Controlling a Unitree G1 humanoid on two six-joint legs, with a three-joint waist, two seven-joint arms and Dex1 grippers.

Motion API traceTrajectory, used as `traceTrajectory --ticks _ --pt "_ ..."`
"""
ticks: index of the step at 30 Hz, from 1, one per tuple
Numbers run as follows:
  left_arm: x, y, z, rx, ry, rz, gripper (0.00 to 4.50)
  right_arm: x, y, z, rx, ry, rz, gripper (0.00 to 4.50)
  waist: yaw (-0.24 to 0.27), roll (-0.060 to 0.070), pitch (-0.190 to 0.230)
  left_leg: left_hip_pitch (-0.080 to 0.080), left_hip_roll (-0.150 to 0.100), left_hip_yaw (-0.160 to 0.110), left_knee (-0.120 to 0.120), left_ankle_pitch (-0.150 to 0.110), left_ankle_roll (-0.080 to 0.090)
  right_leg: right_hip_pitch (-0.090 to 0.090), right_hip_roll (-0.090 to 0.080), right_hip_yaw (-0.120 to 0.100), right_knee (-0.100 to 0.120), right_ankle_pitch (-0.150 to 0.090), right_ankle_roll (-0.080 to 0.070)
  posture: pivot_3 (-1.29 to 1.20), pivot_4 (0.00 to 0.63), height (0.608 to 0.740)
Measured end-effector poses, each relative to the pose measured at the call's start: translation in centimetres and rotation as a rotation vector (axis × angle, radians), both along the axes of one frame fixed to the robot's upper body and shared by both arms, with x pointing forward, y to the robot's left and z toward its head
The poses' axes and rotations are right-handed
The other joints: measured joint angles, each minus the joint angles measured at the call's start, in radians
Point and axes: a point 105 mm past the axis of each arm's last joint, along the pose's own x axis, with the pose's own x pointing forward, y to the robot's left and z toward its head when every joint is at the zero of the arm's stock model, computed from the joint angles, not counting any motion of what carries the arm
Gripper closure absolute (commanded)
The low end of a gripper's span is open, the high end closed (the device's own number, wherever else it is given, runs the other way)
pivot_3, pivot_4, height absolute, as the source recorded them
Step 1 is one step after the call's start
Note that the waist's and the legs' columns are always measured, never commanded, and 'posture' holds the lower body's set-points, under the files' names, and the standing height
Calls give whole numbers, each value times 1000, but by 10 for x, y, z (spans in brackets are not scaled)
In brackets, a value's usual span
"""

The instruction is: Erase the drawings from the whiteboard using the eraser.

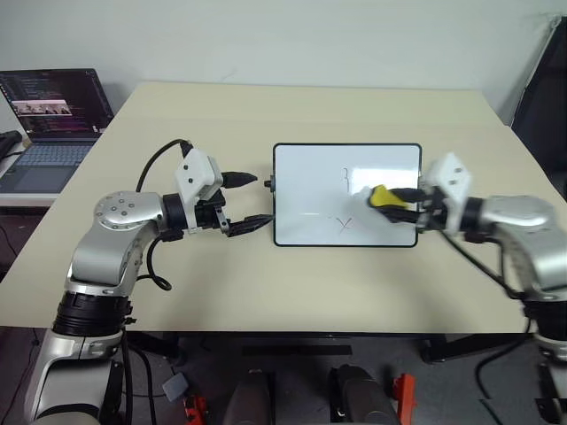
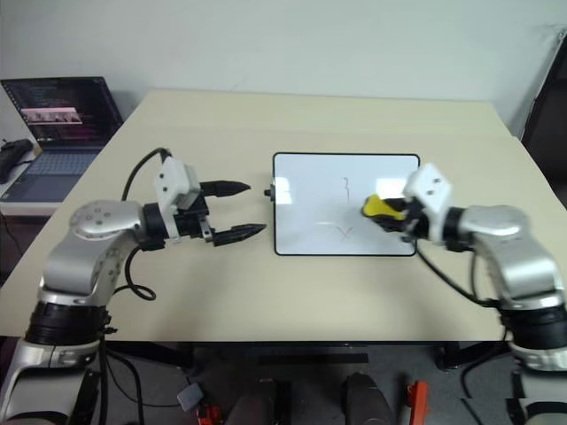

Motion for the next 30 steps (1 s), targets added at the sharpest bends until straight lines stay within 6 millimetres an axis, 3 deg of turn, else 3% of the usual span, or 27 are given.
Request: traceTrajectory --ticks 7,15,22,30 --pt "-1 0 -2 0 8 1 0 25 6 -20 -108 -8 -102 3410 7 0 0 0 0 -1 0 0 0 0 0 -1 0 0 0 0 150 740" --pt "-2 0 -5 0 25 6 0 35 21 -32 -233 -27 -134 3410 -6 -1 -1 7 0 0 1 0 0 3 0 0 7 -1 -1 0 150 740" --pt "-3 -1 -5 2 28 5 0 32 43 -57 -334 -9 -104 3411 -18 -6 -4 33 2 0 0 0 0 25 2 1 11 -8 -8 0 150 740" --pt "-2 0 -5 0 32 14 0 21 62 -70 -354 18 -32 3411 -22 -8 -6 34 3 0 -1 0 0 25 2 1 11 -8 -9 0 150 740"
